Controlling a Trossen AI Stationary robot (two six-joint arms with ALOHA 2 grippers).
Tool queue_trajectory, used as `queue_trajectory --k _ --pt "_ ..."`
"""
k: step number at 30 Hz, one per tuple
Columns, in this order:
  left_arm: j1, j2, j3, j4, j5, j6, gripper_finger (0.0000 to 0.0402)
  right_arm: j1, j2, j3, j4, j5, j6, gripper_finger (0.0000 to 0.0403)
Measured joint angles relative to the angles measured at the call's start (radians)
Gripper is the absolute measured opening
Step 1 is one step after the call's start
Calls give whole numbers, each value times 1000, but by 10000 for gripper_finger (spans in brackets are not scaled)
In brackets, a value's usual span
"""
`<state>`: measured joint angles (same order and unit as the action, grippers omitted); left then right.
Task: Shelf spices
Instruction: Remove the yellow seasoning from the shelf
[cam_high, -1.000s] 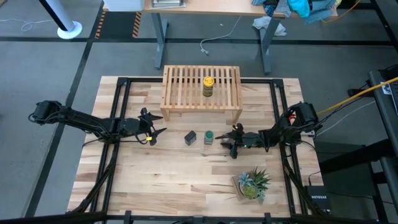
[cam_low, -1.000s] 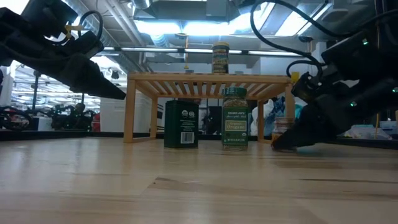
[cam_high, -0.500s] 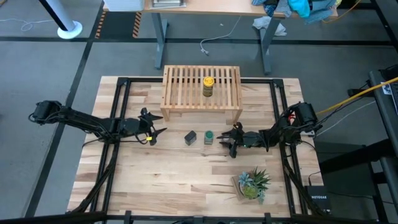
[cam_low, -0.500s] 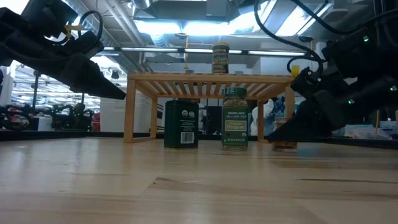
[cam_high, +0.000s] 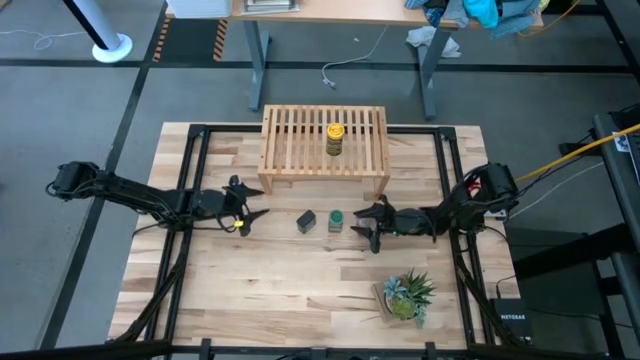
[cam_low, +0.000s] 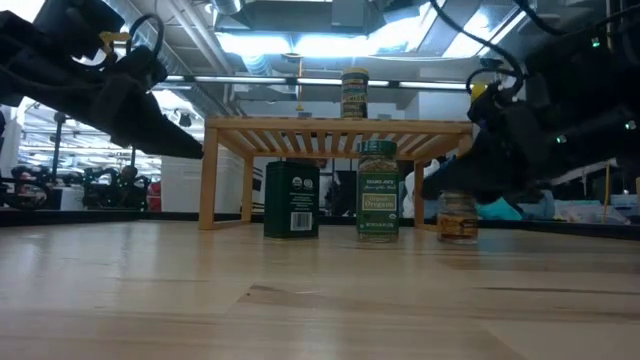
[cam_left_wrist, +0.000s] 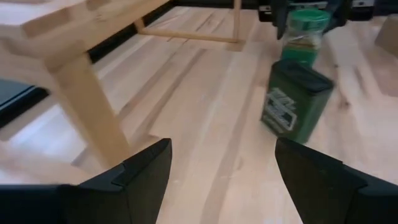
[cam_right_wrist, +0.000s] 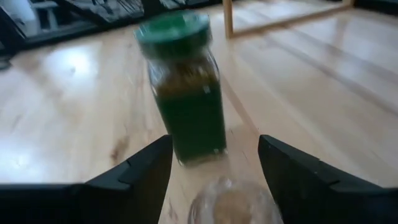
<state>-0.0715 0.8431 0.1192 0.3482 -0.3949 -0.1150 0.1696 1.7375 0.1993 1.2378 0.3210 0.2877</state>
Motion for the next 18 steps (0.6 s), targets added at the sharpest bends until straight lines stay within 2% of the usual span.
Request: queue_trajectory --k 11,18 --pt "0 0 0 10 3 1 279 0 -144 0 -33 1 -68 243" --pt "0 0 0 37 3 16 279 0 -253 5 -25 79 -146 243"
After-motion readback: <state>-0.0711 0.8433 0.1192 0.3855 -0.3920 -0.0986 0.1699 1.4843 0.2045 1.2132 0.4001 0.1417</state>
